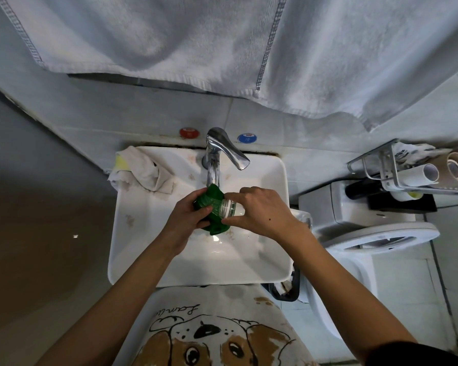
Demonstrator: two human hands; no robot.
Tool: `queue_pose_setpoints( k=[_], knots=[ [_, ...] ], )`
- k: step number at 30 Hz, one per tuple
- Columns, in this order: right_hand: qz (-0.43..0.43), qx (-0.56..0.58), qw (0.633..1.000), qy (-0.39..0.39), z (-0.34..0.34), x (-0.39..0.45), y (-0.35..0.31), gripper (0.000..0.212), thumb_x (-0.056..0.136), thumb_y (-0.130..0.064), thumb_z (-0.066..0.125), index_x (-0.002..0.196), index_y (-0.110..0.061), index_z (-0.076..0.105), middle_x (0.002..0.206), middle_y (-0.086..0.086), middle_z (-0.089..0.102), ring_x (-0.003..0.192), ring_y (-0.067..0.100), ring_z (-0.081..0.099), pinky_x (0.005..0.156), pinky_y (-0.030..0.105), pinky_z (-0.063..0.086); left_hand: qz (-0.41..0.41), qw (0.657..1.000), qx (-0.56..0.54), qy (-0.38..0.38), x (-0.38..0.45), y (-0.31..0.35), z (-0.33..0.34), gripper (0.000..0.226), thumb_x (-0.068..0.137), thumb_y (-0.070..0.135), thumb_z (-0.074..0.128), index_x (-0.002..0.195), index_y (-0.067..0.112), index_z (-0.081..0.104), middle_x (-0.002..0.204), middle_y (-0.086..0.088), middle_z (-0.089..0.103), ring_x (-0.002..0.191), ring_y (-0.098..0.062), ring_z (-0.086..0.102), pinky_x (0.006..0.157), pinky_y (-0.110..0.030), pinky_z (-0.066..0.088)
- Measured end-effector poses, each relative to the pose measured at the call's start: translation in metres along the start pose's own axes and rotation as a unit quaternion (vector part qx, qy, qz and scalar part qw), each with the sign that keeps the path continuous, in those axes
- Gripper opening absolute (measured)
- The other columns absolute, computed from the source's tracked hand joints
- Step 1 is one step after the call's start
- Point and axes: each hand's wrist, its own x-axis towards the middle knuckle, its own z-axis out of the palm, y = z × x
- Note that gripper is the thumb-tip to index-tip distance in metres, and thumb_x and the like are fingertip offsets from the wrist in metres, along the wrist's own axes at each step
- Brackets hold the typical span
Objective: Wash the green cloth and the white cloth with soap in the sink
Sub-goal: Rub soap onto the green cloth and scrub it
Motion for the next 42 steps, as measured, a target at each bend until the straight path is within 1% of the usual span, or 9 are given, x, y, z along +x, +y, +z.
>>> queue_pose_setpoints(
  k=[10, 14, 17, 20, 23, 25, 30, 35, 42],
  knots=[
    [-0.001, 0.004, 1.0, 0.018, 0.007, -0.001, 0.004, 0.059, 0.086, -0.062, 0.053, 0.136, -0.031, 0.05, 0.097, -0.001, 0.065, 0.091, 0.02, 0.059, 0.067, 0.031, 0.043, 0.003, 1.0, -0.017, 0.0, 0.001, 0.0, -0.002, 0.039, 0.09, -0.005, 0.052, 0.116, 0.023, 0.059, 0.105, 0.002, 0.066, 0.09, -0.011, 0.068, 0.067, -0.024, 0.055],
    [0.036, 0.128, 0.988, 0.083, 0.025, -0.005, 0.007, 0.047, 0.085, -0.052, 0.064, 0.122, -0.024, 0.06, 0.105, -0.003, 0.068, 0.091, 0.018, 0.061, 0.069, 0.028, 0.043, -0.001, 1.0, -0.022, 0.001, 0.002, -0.002, -0.006, 0.039, 0.09, -0.003, 0.053, 0.119, 0.021, 0.058, 0.112, -0.004, 0.064, 0.1, -0.019, 0.064, 0.072, -0.028, 0.057],
    [0.1, 0.243, 0.956, 0.135, 0.05, -0.007, 0.017, 0.042, 0.08, -0.04, 0.075, 0.112, -0.015, 0.064, 0.106, -0.003, 0.069, 0.09, 0.018, 0.063, 0.072, 0.029, 0.046, -0.006, 1.0, -0.021, 0.015, 0.003, -0.004, -0.007, 0.038, 0.089, -0.004, 0.054, 0.117, 0.021, 0.059, 0.111, -0.005, 0.064, 0.101, -0.022, 0.063, 0.073, -0.03, 0.058],
    [0.179, 0.376, 0.895, 0.16, 0.071, -0.004, 0.031, 0.031, 0.077, -0.027, 0.08, 0.101, -0.017, 0.063, 0.092, -0.01, 0.066, 0.083, 0.011, 0.061, 0.074, 0.03, 0.049, -0.008, 1.0, -0.019, 0.021, 0.003, -0.006, -0.007, 0.039, 0.089, -0.005, 0.054, 0.118, 0.02, 0.058, 0.112, -0.006, 0.063, 0.102, -0.022, 0.062, 0.077, -0.033, 0.057],
    [0.244, 0.465, 0.827, 0.201, 0.084, 0.005, 0.044, 0.031, 0.077, -0.015, 0.079, 0.101, -0.017, 0.059, 0.093, -0.007, 0.064, 0.086, 0.012, 0.061, 0.078, 0.03, 0.052, -0.002, 1.0, -0.018, 0.025, 0.001, -0.005, -0.007, 0.039, 0.089, -0.006, 0.054, 0.114, 0.023, 0.06, 0.109, -0.003, 0.065, 0.099, -0.019, 0.063, 0.076, -0.032, 0.057],
    [0.272, 0.476, 0.805, 0.226, 0.089, 0.014, 0.054, 0.034, 0.078, -0.012, 0.078, 0.105, -0.017, 0.057, 0.099, -0.002, 0.064, 0.092, 0.016, 0.06, 0.081, 0.024, 0.049, 0.001, 0.999, -0.017, 0.028, 0.001, -0.005, -0.007, 0.04, 0.088, -0.007, 0.054, 0.113, 0.023, 0.06, 0.109, -0.003, 0.065, 0.099, -0.019, 0.064, 0.078, -0.034, 0.057],
    [0.308, 0.45, 0.797, 0.259, 0.097, 0.038, 0.077, 0.035, 0.081, -0.017, 0.076, 0.11, -0.013, 0.057, 0.107, 0.002, 0.062, 0.099, 0.017, 0.057, 0.093, 0.031, 0.048, 0.003, 0.999, -0.024, 0.047, 0.0, -0.006, -0.004, 0.038, 0.086, -0.009, 0.055, 0.114, 0.017, 0.06, 0.104, -0.003, 0.067, 0.092, -0.016, 0.066, 0.072, -0.029, 0.058],
    [0.323, 0.457, 0.781, 0.278, 0.098, 0.049, 0.089, 0.035, 0.082, -0.013, 0.074, 0.113, -0.008, 0.057, 0.106, 0.001, 0.06, 0.099, 0.016, 0.056, 0.094, 0.026, 0.045, -0.001, 0.998, -0.025, 0.062, 0.002, -0.007, 0.0, 0.036, 0.086, -0.008, 0.055, 0.115, 0.013, 0.059, 0.103, -0.005, 0.067, 0.092, -0.018, 0.066, 0.068, -0.025, 0.056],
    [0.303, 0.426, 0.819, 0.237, 0.103, 0.041, 0.096, 0.05, 0.08, -0.01, 0.075, 0.124, -0.008, 0.052, 0.122, 0.01, 0.059, 0.109, 0.021, 0.056, 0.098, 0.027, 0.043, 0.004, 0.997, -0.02, 0.071, 0.003, -0.006, 0.008, 0.035, 0.086, -0.008, 0.055, 0.113, 0.014, 0.06, 0.102, -0.005, 0.067, 0.089, -0.016, 0.067, 0.066, -0.025, 0.056]
  ],
)
